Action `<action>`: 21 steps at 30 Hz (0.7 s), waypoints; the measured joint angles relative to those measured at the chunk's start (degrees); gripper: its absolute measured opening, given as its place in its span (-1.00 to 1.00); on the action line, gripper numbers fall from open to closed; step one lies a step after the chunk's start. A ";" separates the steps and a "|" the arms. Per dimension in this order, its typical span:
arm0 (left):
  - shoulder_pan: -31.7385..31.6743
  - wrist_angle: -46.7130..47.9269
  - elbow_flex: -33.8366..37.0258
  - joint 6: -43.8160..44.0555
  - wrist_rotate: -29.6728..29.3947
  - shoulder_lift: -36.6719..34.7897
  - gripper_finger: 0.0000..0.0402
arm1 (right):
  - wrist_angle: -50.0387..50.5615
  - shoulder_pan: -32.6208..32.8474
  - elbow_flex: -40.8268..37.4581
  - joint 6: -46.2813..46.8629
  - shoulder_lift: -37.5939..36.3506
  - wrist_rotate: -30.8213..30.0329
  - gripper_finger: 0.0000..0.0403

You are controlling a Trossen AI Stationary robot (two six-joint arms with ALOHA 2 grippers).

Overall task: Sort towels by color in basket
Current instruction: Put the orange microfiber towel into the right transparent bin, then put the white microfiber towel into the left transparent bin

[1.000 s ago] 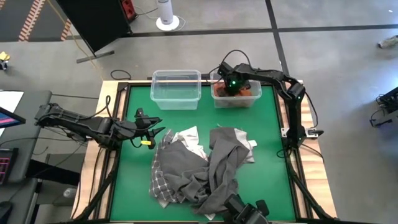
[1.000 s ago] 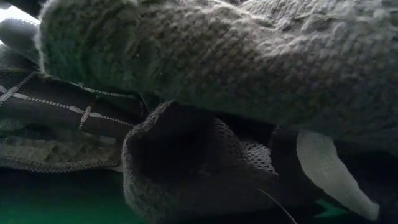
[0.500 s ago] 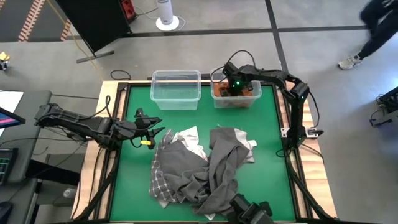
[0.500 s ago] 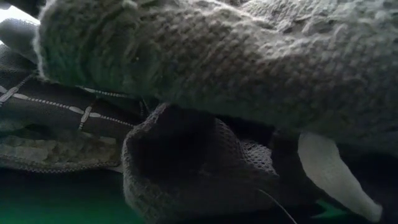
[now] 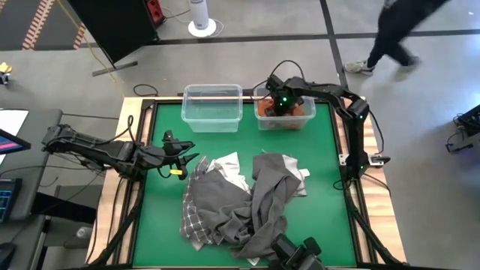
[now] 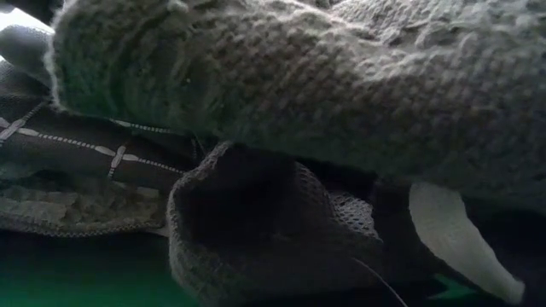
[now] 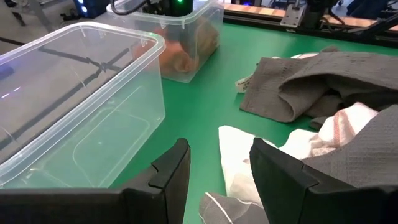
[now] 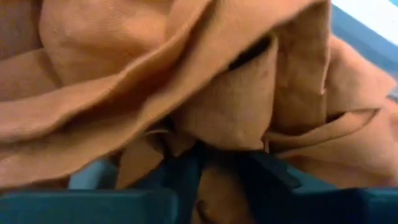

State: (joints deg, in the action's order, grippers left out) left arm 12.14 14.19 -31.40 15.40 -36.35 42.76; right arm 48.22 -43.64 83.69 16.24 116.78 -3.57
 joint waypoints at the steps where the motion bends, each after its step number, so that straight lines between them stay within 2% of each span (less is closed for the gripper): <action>1: -0.01 0.28 0.00 0.06 0.00 -0.01 -0.20 | 1.53 0.00 1.22 -0.20 0.07 0.05 -0.07; 8: 0.00 0.46 0.00 0.09 0.01 0.00 -0.20 | 6.83 0.21 8.57 -0.39 -1.92 -0.48 0.22; 15: 0.11 0.48 0.00 0.09 0.01 -0.02 -0.20 | 12.50 0.20 12.17 -0.10 -7.82 -0.78 0.25; 21: 0.11 0.46 0.00 0.09 0.01 -0.02 -0.20 | 15.07 1.84 13.75 0.20 -17.86 -0.83 0.25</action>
State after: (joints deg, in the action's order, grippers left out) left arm 12.25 14.66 -31.40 15.49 -36.34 42.74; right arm 63.29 -41.80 97.45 16.44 98.92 -4.40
